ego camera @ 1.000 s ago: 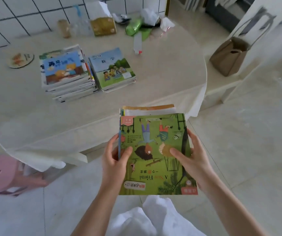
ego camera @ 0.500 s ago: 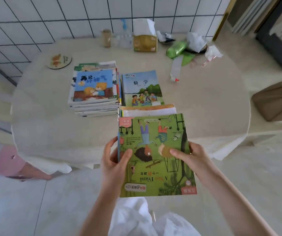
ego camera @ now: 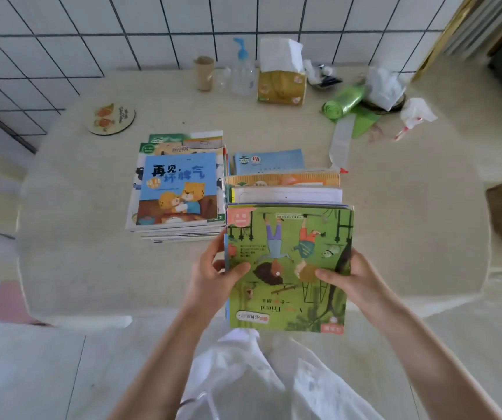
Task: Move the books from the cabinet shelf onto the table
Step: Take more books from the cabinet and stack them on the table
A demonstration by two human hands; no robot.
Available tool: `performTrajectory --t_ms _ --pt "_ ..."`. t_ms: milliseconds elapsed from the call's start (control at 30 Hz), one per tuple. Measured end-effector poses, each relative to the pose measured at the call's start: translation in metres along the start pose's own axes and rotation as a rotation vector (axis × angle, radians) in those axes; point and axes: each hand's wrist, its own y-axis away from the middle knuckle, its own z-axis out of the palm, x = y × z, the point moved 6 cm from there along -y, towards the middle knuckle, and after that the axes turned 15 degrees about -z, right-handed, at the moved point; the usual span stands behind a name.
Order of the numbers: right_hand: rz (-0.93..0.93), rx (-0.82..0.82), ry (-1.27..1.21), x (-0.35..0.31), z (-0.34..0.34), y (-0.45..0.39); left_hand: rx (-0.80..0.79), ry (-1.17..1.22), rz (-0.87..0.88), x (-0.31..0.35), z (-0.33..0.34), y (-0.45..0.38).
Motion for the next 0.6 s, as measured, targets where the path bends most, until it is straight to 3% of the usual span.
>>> performTrajectory --t_ms 600 --pt "-0.167 -0.076 -0.033 0.022 -0.018 -0.059 0.146 -0.124 0.206 0.011 0.018 -0.018"
